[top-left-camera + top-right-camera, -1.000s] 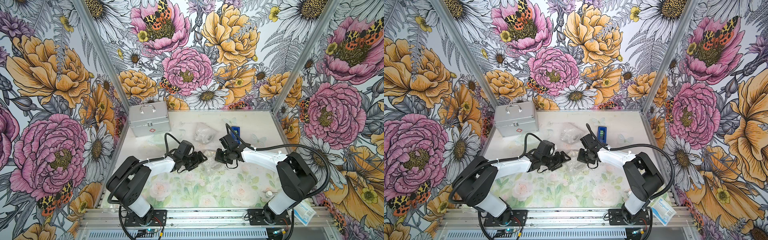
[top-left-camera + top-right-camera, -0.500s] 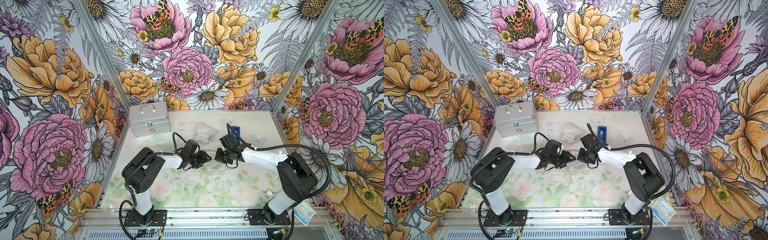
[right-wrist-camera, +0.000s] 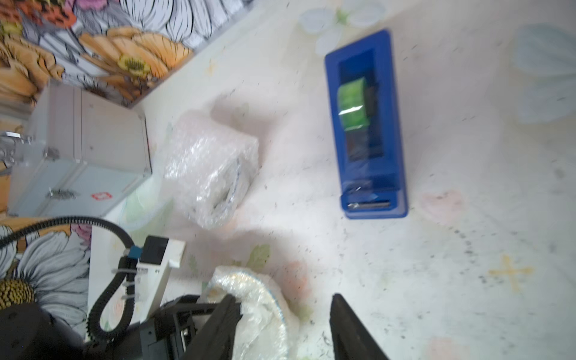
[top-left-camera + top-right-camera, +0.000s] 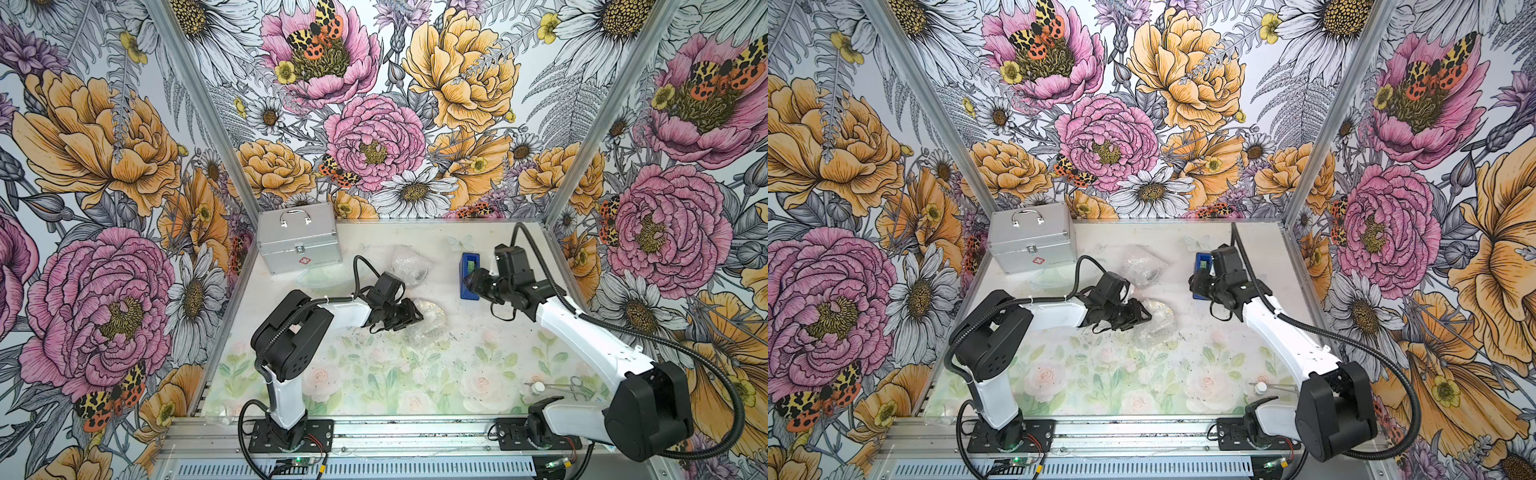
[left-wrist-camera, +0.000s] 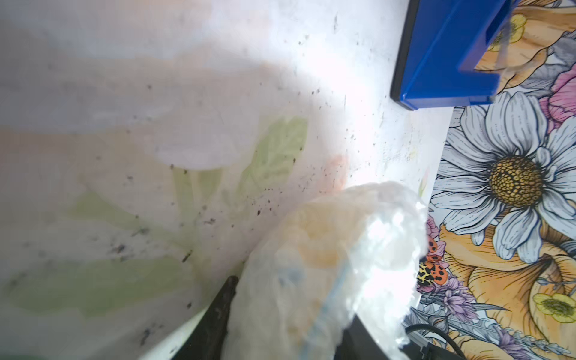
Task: Wrap bowls in bubble wrap
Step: Wrap the bowl in bubble wrap, then tear off the tape using the Tape Cutter.
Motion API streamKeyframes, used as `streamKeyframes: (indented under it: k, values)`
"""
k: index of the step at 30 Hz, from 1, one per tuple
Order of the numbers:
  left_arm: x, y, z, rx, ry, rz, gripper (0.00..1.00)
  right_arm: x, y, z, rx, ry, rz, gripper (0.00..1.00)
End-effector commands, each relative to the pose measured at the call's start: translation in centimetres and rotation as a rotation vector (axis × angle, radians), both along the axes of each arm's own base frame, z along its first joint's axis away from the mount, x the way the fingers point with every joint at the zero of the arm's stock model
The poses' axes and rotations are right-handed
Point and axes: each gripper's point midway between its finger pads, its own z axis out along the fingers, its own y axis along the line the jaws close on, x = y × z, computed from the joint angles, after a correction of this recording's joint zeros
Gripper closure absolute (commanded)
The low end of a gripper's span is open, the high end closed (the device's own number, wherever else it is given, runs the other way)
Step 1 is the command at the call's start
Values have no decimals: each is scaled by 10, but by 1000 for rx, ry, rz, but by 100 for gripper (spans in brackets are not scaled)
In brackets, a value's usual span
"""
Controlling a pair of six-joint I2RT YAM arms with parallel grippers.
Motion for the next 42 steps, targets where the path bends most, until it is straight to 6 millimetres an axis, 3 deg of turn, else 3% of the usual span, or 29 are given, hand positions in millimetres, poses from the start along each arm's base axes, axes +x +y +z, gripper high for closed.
streamKeyframes:
  k: [1, 5, 12, 24, 32, 42]
  values:
    - [-5, 0, -4, 42, -14, -80, 57, 14, -24, -9, 53, -17, 21, 49]
    - [-6, -4, -2, 25, -20, -109, 57, 42, -32, -18, 235, 40, 94, 62]
    - [-11, -15, 7, 21, -42, -178, 58, 69, -28, -37, 261, 61, 145, 66]
    - [-11, -14, 7, 19, -38, -175, 59, 84, -19, -77, 299, 156, 165, 67]
    - [-12, -12, 8, 20, -42, -175, 59, 86, -9, -87, 322, 196, 168, 69]
    - [-13, -12, 10, 18, -47, -180, 60, 86, -13, -96, 315, 221, 145, 71]
